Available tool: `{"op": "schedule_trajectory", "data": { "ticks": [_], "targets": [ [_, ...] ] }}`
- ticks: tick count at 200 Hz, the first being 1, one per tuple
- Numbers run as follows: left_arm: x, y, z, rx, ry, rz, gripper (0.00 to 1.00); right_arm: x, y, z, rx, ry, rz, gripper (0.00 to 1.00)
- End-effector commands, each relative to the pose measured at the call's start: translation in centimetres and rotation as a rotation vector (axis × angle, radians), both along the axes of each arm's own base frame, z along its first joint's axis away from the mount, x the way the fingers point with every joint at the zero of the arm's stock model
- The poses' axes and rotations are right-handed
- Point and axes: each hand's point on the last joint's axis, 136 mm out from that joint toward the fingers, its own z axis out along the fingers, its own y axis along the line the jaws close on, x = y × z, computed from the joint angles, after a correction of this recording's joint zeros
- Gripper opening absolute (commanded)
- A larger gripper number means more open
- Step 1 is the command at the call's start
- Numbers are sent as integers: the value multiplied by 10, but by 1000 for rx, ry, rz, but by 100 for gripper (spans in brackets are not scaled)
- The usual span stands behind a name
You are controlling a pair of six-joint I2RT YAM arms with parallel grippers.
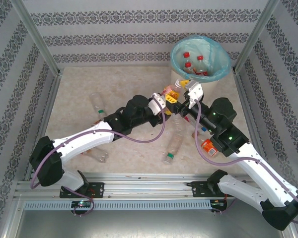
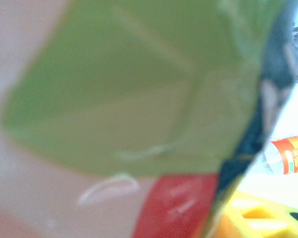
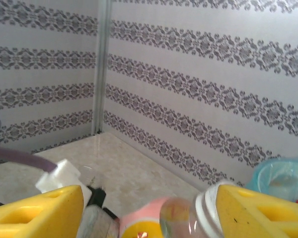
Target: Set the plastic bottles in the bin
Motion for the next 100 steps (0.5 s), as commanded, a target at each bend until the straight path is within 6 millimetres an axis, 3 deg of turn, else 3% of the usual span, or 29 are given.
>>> {"op": "schedule_trajectory", "data": {
  "ticks": [1,34,70,100],
  "targets": [
    [-17,-8,45,-131,-168,-104,0,-13,0,30,43,-45,78,70],
    [-28,4,48,-157,-223,-111,0,-27,4,47,132,73,293,66],
    [-37,18,54,-184,-283,-100,0,-21,0,60,178,177,362,65],
    [-42,32,65,-204,-326,-63,0,-36,9,66,152,202,483,64]
  ]
}}
